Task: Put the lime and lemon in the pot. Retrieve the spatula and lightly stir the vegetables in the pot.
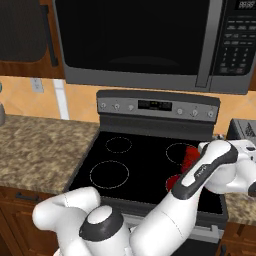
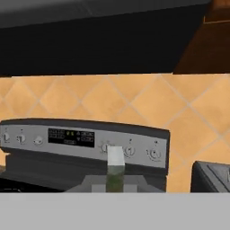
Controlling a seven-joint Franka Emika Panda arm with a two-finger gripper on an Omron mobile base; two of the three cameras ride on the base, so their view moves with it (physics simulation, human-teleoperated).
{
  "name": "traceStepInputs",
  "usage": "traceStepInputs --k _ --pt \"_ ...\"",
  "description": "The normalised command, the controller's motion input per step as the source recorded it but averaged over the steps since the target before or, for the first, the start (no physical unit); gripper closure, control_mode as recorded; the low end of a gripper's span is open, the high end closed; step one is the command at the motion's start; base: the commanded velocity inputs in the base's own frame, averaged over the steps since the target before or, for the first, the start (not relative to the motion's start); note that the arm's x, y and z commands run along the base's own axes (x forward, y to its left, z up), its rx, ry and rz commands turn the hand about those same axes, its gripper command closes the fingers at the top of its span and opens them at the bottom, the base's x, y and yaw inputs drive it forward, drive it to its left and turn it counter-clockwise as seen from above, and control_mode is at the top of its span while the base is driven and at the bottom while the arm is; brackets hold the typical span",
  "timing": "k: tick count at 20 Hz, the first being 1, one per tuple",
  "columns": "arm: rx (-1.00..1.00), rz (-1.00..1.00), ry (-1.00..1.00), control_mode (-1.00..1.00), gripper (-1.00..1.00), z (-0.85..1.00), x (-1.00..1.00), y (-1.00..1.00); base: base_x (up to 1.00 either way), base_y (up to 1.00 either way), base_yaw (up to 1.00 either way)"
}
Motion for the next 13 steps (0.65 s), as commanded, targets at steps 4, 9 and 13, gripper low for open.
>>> traceStepInputs --k 4,9,13 --pt "0.08 0.00 -0.03 -1.00 1.00 0.58 -0.68 0.03 0.00 0.00 0.00" --pt "0.03 -0.01 0.00 -1.00 1.00 0.63 -0.15 0.33 0.00 0.00 0.00" --pt "0.00 -0.03 0.03 -1.00 1.00 0.04 0.00 0.23 0.00 0.00 0.00"
